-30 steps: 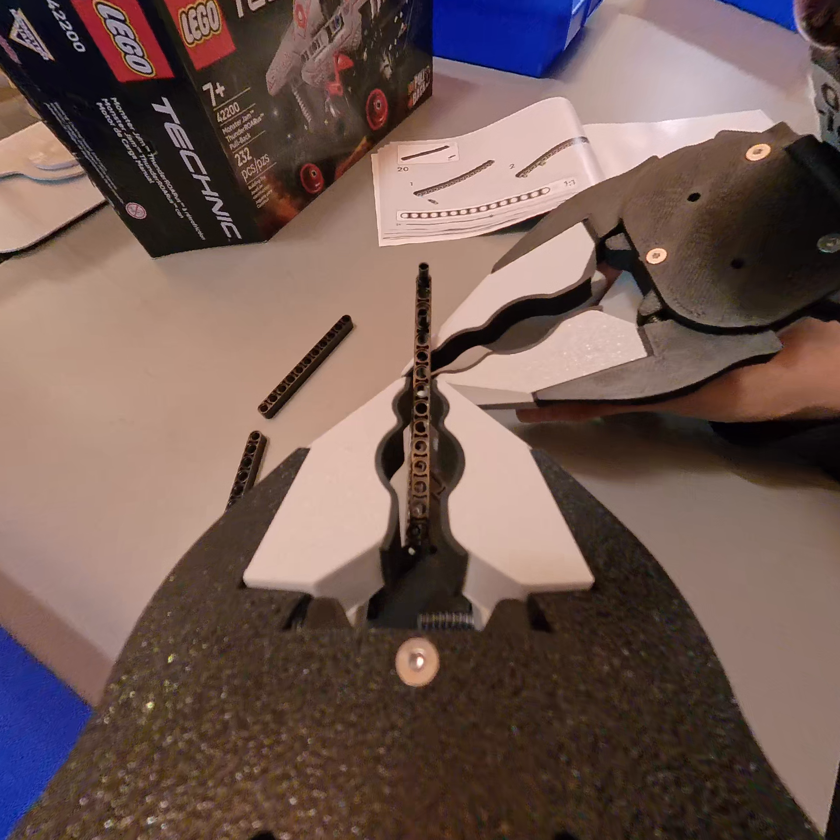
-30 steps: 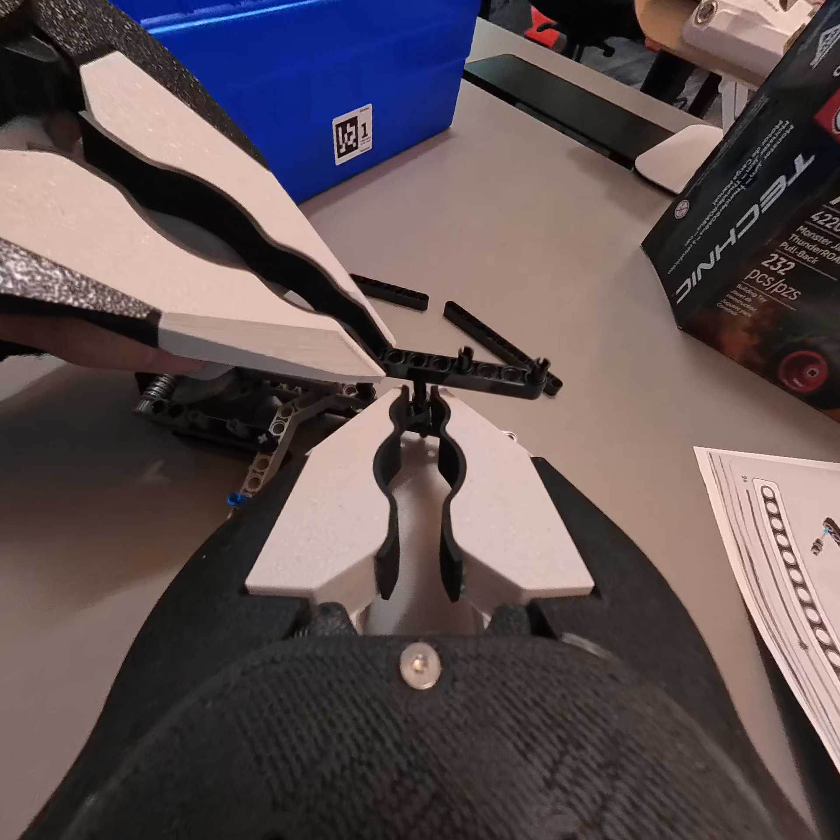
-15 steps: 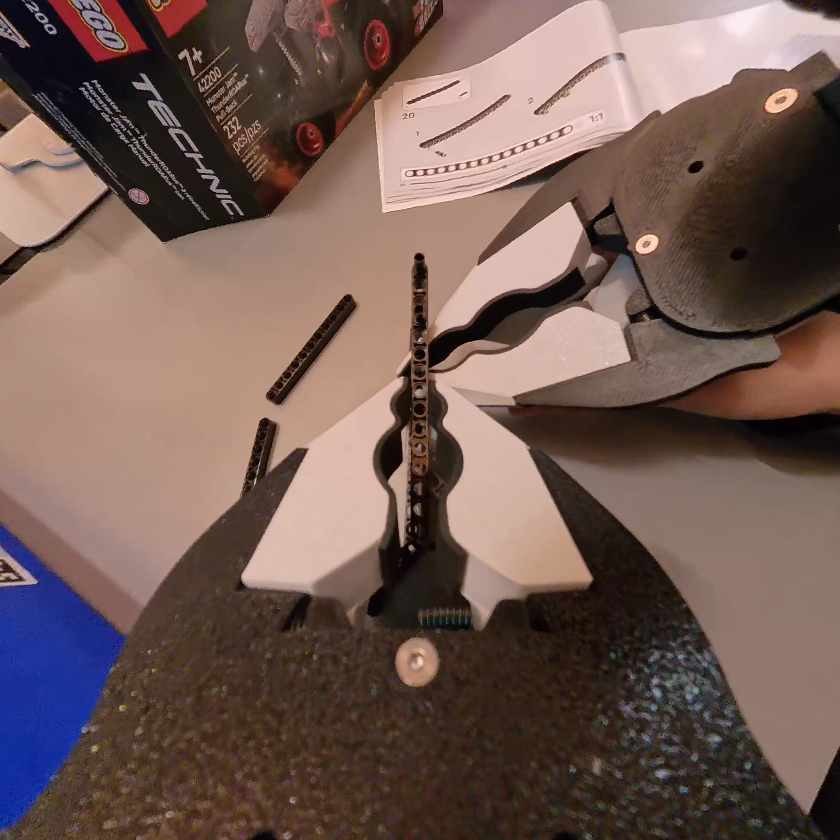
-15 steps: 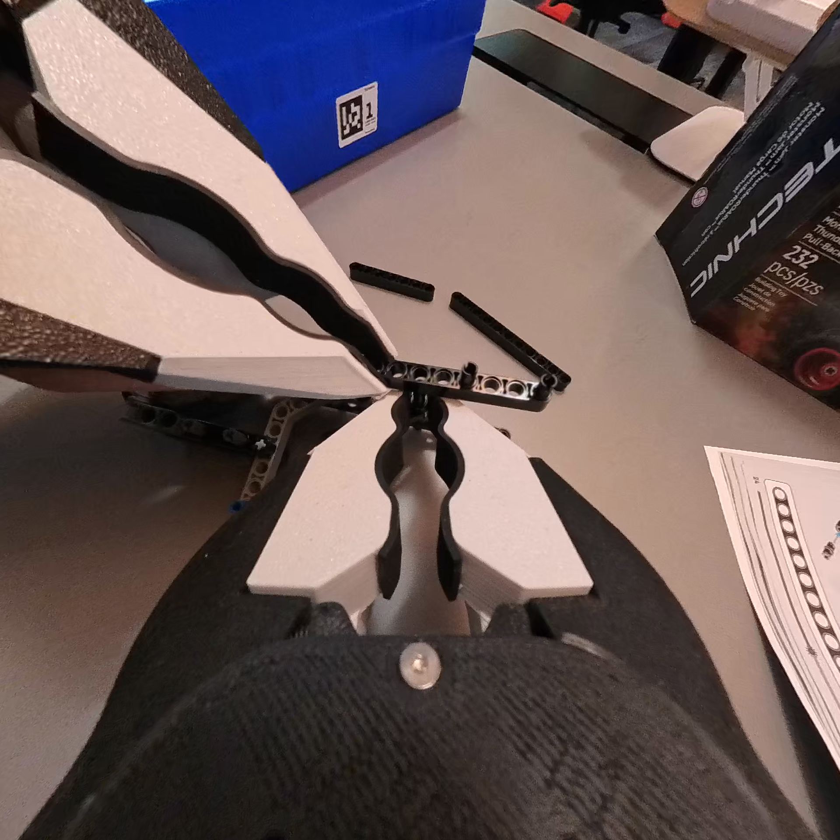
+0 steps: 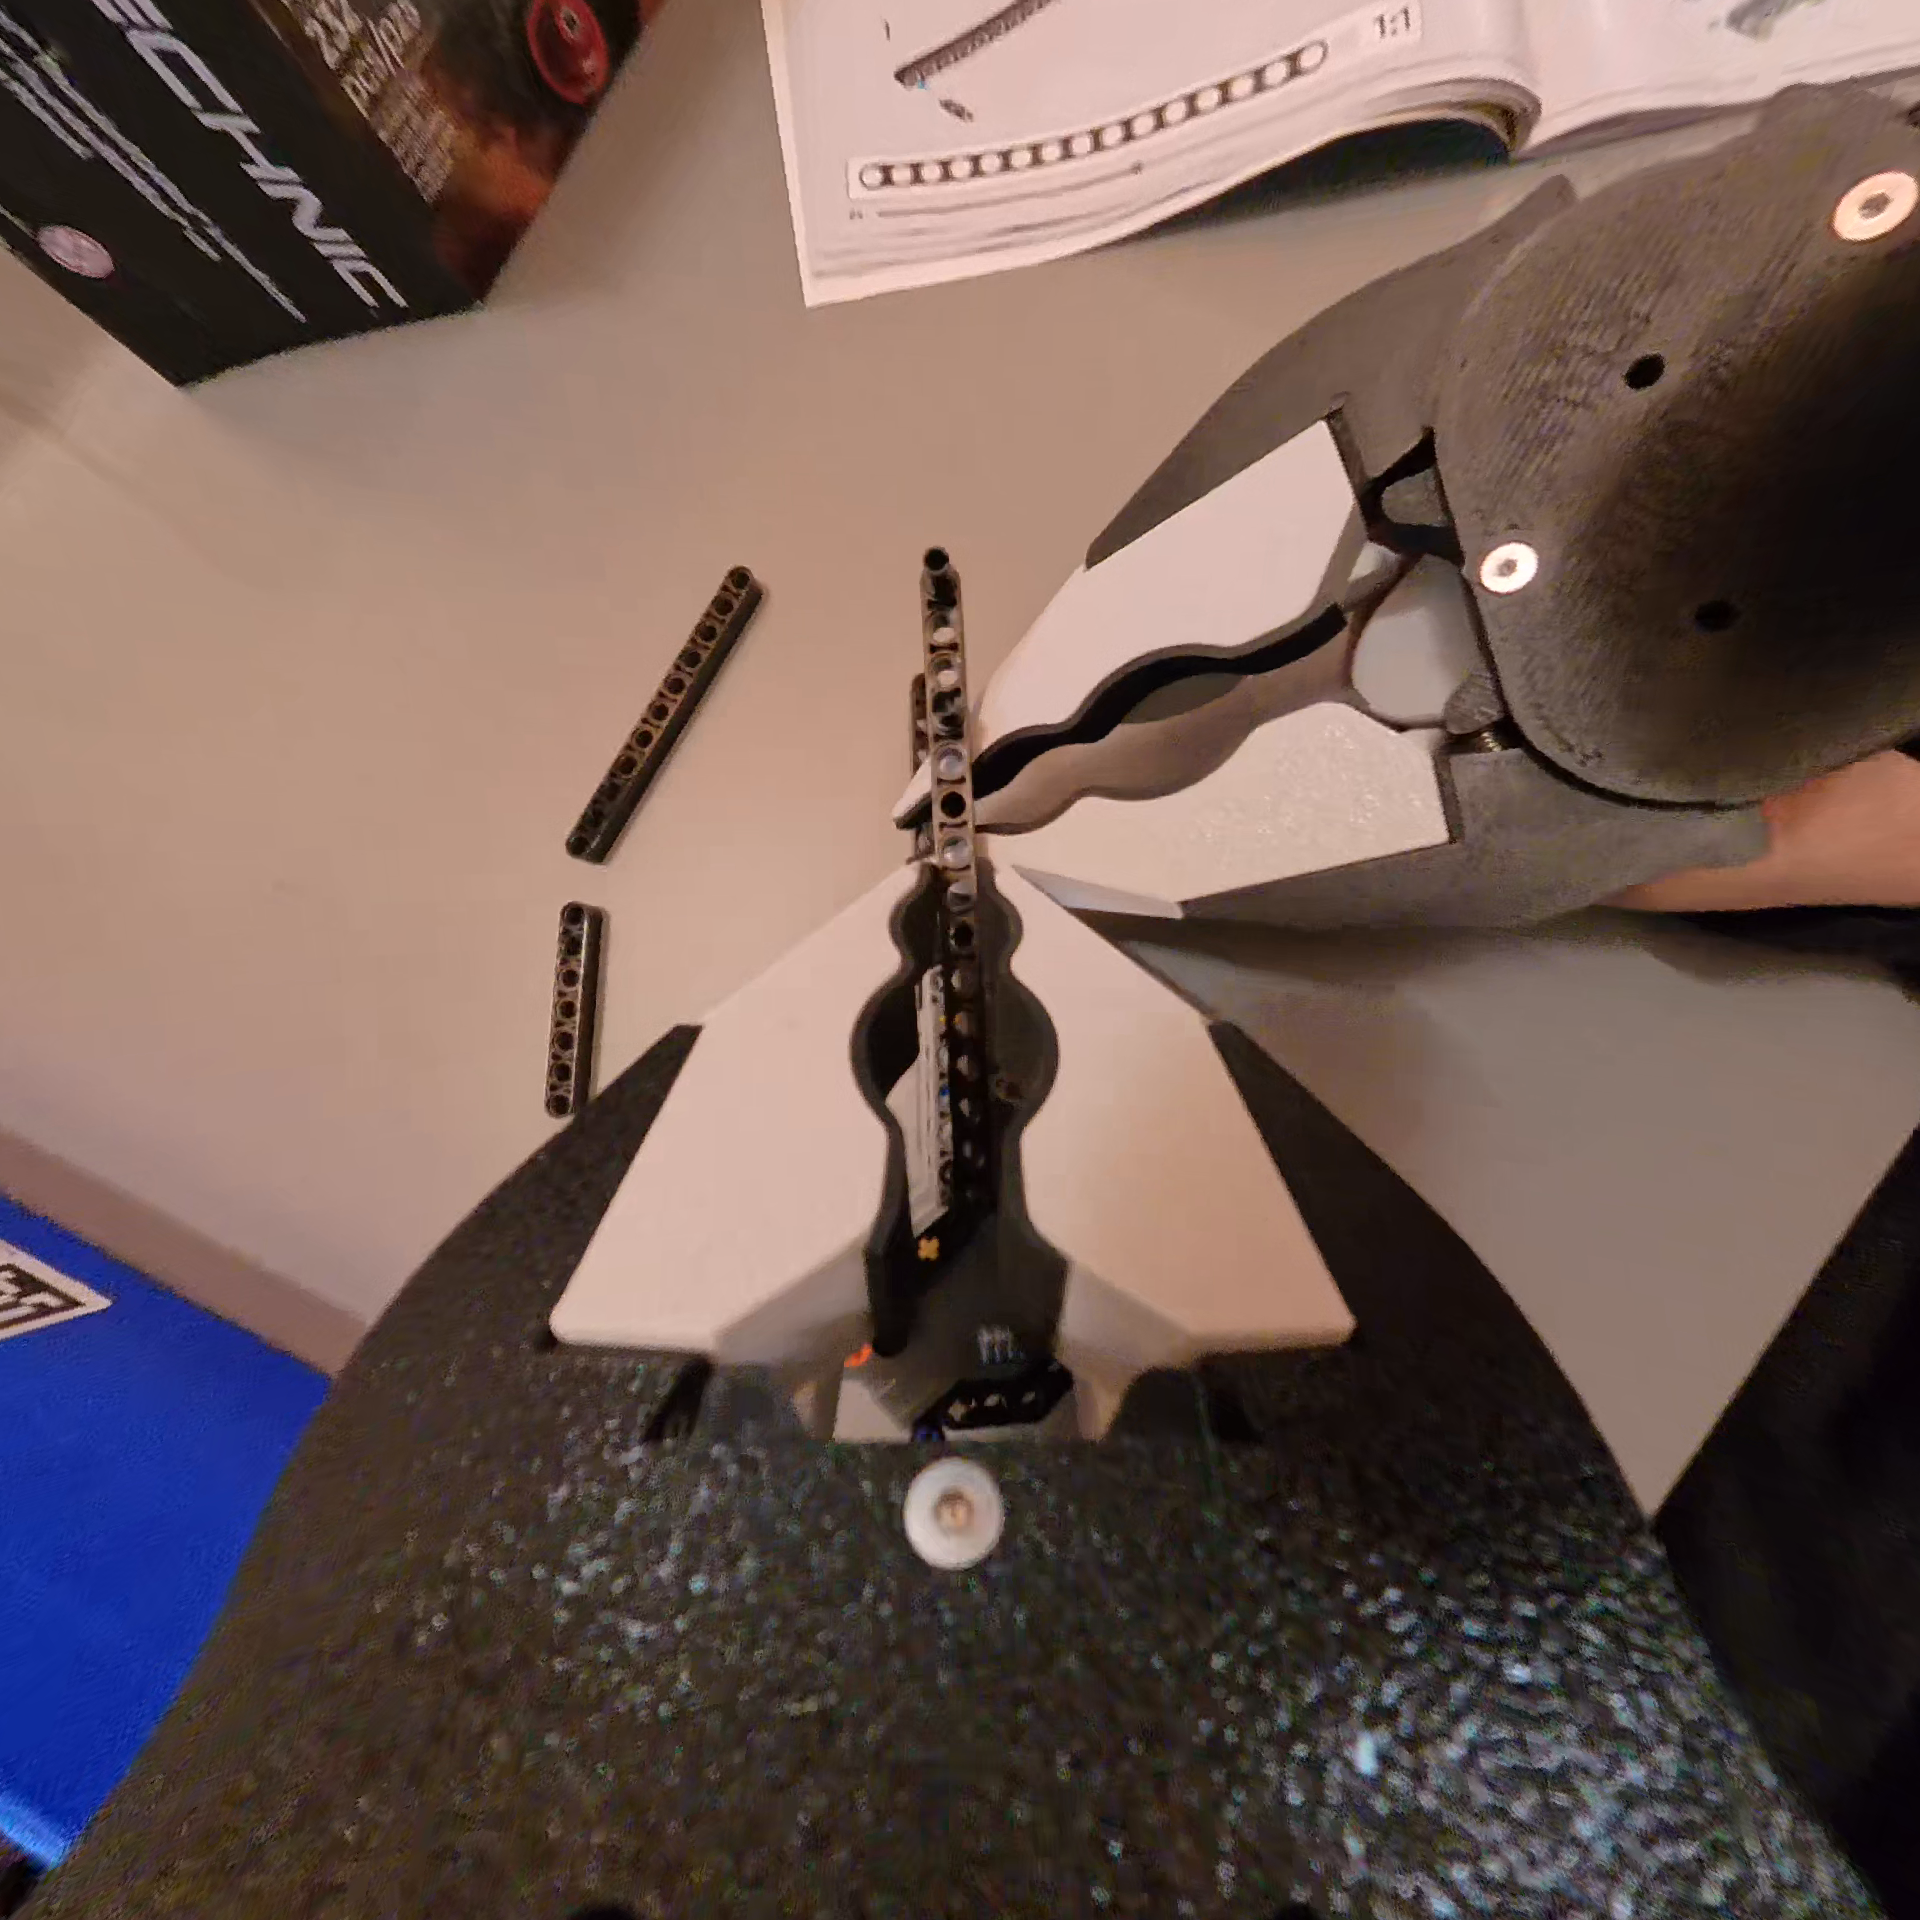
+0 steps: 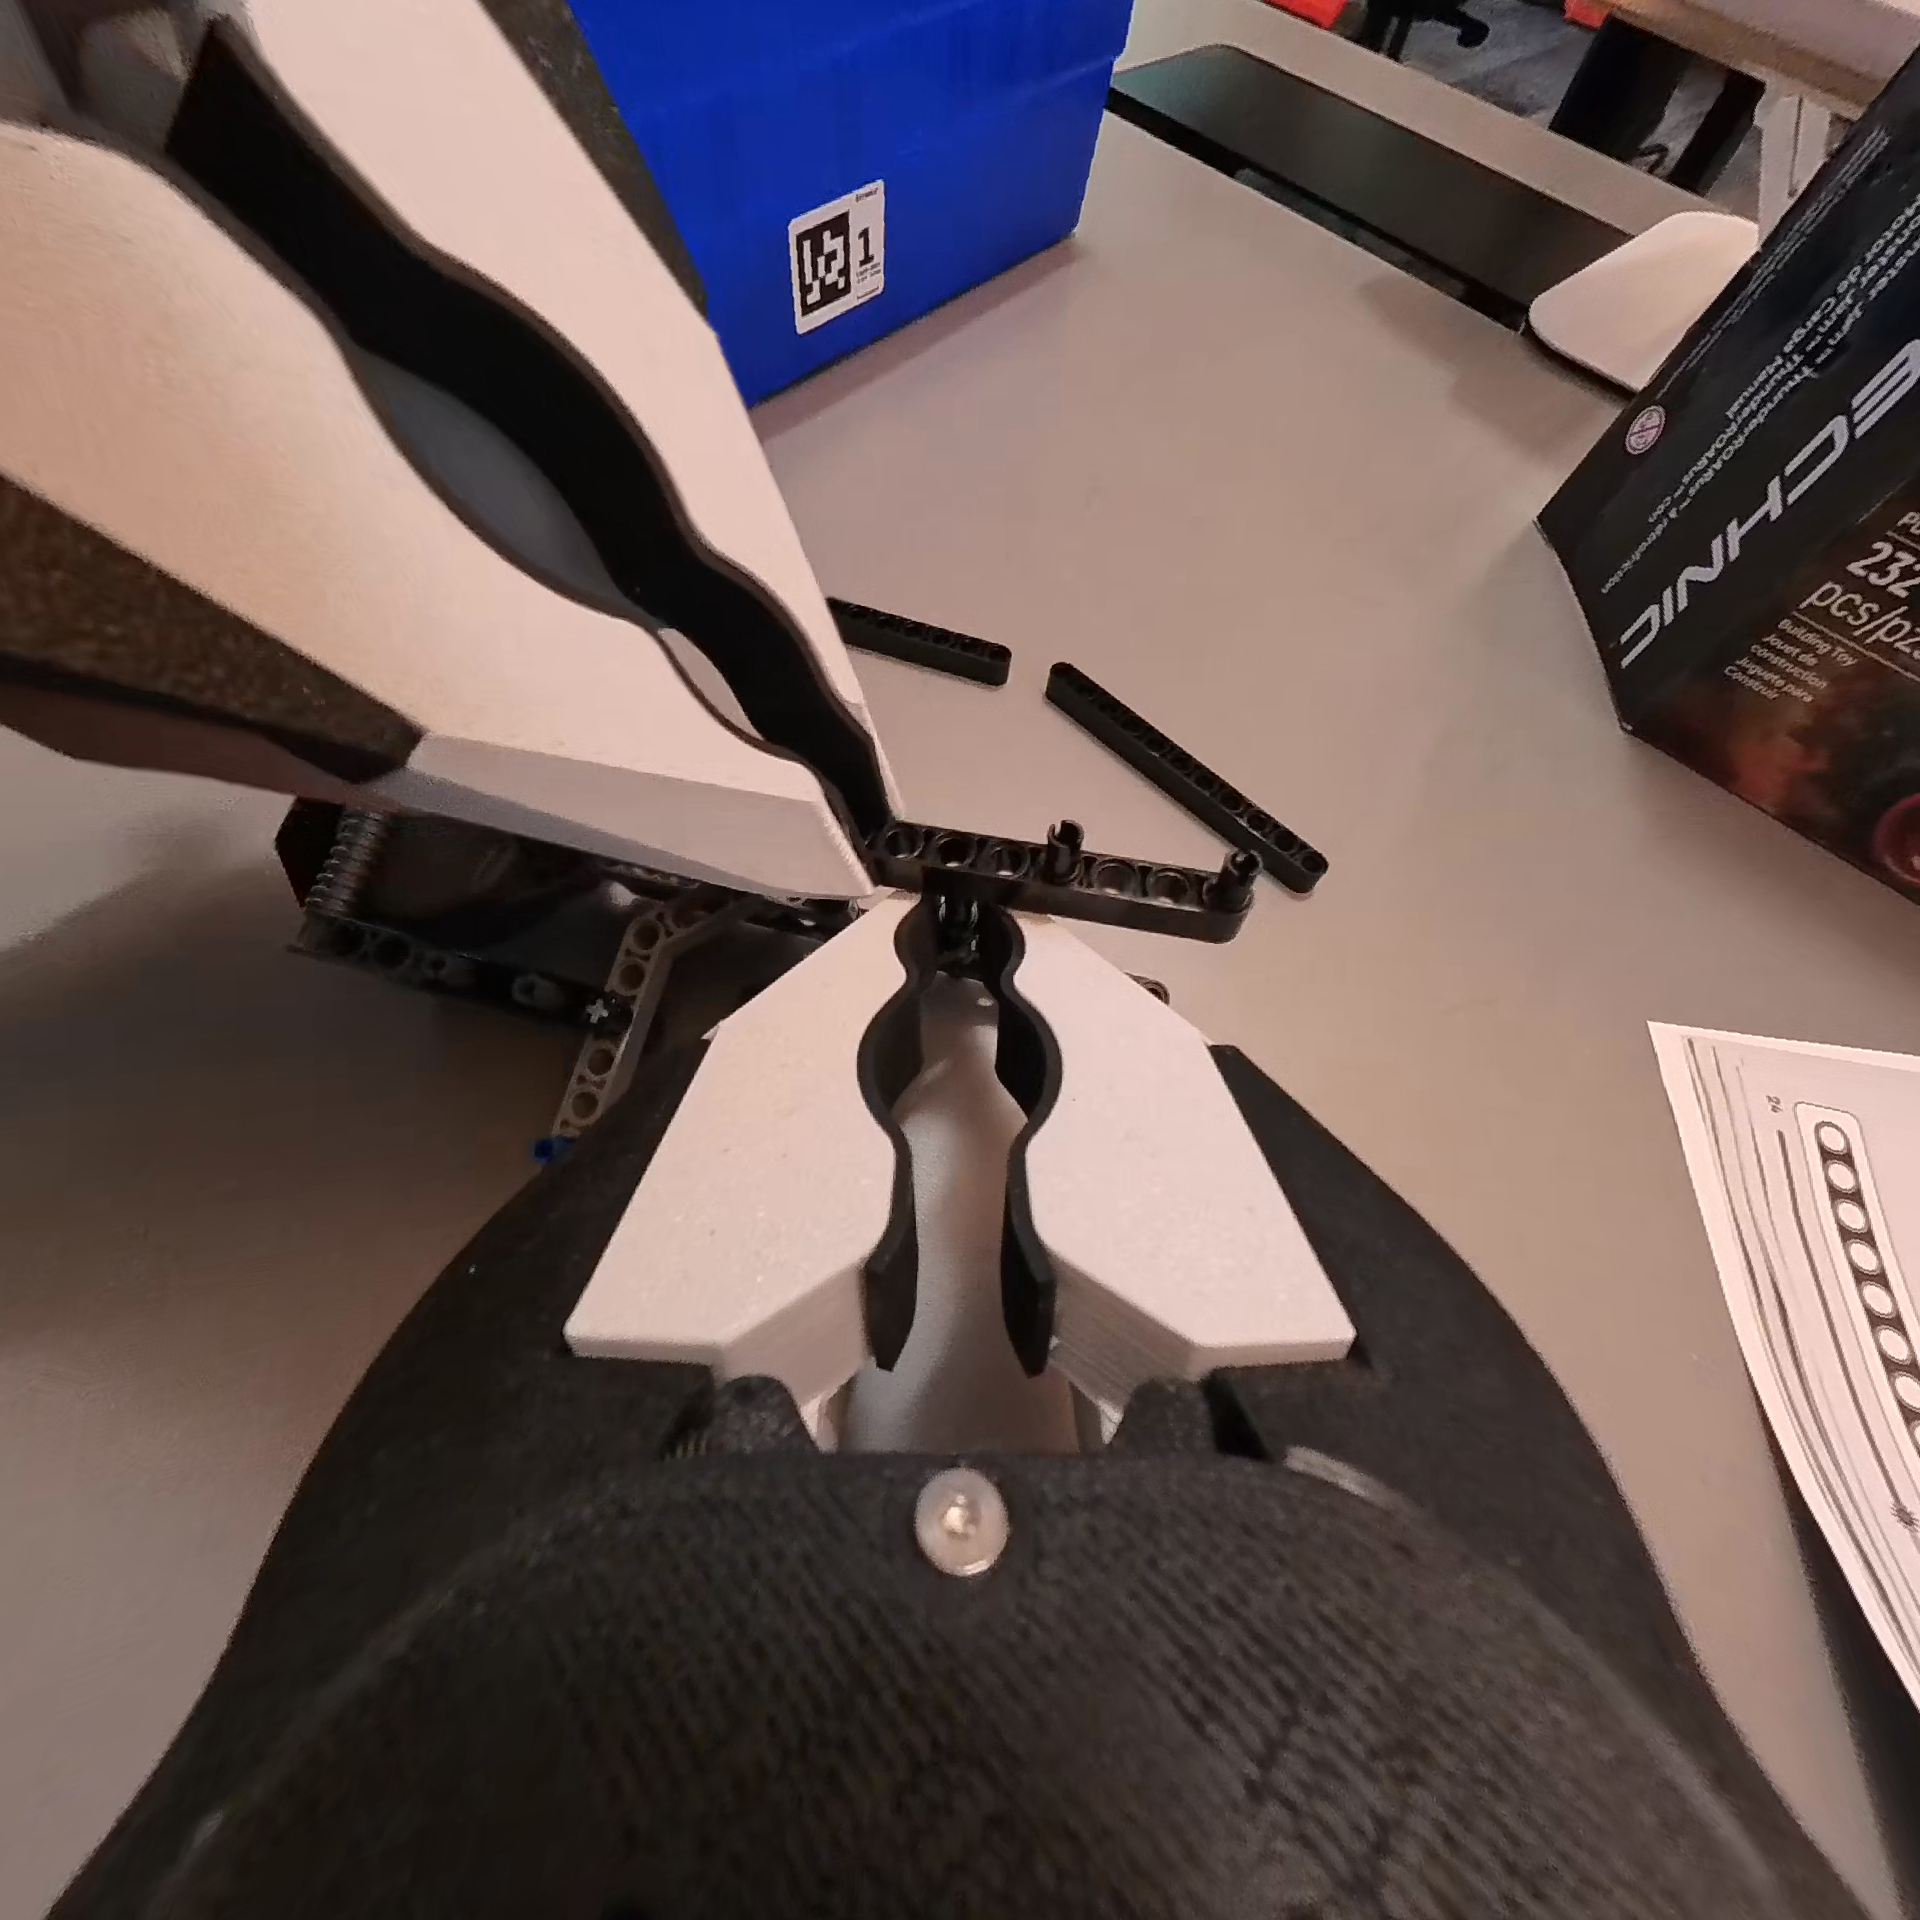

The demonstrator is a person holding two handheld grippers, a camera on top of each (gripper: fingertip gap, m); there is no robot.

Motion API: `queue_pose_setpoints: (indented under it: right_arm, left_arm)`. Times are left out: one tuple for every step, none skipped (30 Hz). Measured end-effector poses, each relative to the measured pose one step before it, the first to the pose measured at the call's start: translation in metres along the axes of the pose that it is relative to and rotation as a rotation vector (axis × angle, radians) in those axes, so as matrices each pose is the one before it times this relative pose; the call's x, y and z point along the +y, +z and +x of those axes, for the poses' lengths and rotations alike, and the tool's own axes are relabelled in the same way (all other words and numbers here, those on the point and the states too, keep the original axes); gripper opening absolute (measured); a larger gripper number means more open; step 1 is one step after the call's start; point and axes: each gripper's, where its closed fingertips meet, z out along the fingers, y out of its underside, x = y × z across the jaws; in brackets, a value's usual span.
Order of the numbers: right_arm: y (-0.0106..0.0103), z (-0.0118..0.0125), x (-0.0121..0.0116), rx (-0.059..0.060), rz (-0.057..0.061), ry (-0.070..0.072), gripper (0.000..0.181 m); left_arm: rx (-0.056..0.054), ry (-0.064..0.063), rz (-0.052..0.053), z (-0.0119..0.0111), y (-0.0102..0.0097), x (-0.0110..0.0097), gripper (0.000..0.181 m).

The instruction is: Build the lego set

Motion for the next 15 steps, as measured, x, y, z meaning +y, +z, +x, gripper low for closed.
queue_pose_setpoints:
  right_arm:
    - [0.00011, 0.00004, -0.00004, -0.0015, -0.0001, 0.0021, 0.004]
    - [0.00018, 0.00020, 0.00006, 0.0009, -0.0005, 0.0007, 0.004]
    - [0.00004, 0.00050, 0.00018, 0.0035, -0.0008, 0.0011, 0.004]
    - [0.00000, 0.00039, 0.00003, 0.0035, -0.0004, -0.0005, 0.004]
    - [-0.00016, 0.00043, 0.00006, 0.0071, -0.0001, -0.0040, 0.004]
    - [0.00003, 0.00023, 0.00000, 0.0091, -0.0001, -0.0088, 0.004]
    - [0.00009, 0.00006, -0.00012, 0.0092, 0.0003, -0.0102, 0.004]
    - [-0.00016, 0.00012, -0.00001, 0.0106, 0.0001, -0.0110, 0.004]
    - [-0.00011, 0.00013, -0.00002, 0.0090, -0.0001, -0.0101, 0.004]
    - [-0.00009, 0.00021, 0.00007, 0.0049, 0.0000, -0.0040, 0.004]
    - [0.00005, 0.00008, -0.00006, -0.0018, -0.0002, 0.0030, 0.004]
    - [0.00007, 0.00018, 0.00006, -0.0060, -0.0002, 0.0083, 0.004]
    - [0.00008, 0.00061, 0.00013, -0.0044, -0.0007, 0.0119, 0.004]
    - [0.00002, 0.00061, 0.00011, -0.0050, -0.0005, 0.0114, 0.004]
    - [-0.00025, 0.00005, 0.00024, -0.0065, -0.0010, 0.0084, 0.004]
  left_arm:
    - [0.0086, 0.0016, -0.0247, -0.00036, 0.00009, 0.00001, 0.005]
    - [0.0053, 0.0018, -0.0216, -0.00063, 0.00026, -0.00018, 0.005]
    - [0.0079, -0.0051, -0.0198, 0.00001, 0.00036, -0.00018, 0.005]
    - [0.0064, -0.0062, -0.0186, 0.00003, 0.00039, -0.00022, 0.005]
    - [0.0036, -0.0036, -0.0156, -0.00016, 0.00013, -0.00019, 0.005]
    - [0.0031, -0.0039, -0.0133, 0.00001, 0.00008, -0.00006, 0.005]
    - [0.0019, -0.0061, -0.0106, -0.00013, -0.00003, 0.00004, 0.005]
    - [0.0005, -0.0083, -0.0055, -0.00014, 0.00014, 0.00003, 0.005]
    - [0.0004, -0.0098, -0.0016, -0.00018, 0.00030, -0.00011, 0.005]
    - [-0.0004, -0.0108, -0.0010, -0.00015, 0.00006, -0.00012, 0.005]
    - [-0.0037, -0.0022, -0.0027, -0.00008, 0.00009, -0.00012, 0.005]
    - [-0.0096, 0.0126, -0.0045, -0.00024, 0.00016, -0.00024, 0.005]
    - [-0.0126, 0.0123, -0.0030, -0.00036, 0.00039, -0.00055, 0.005]
    - [-0.0103, 0.0043, -0.0043, -0.00033, 0.00035, -0.00050, 0.005]
    - [-0.0072, 0.0026, -0.0056, 0.00001, 0.00006, -0.00017, 0.005]
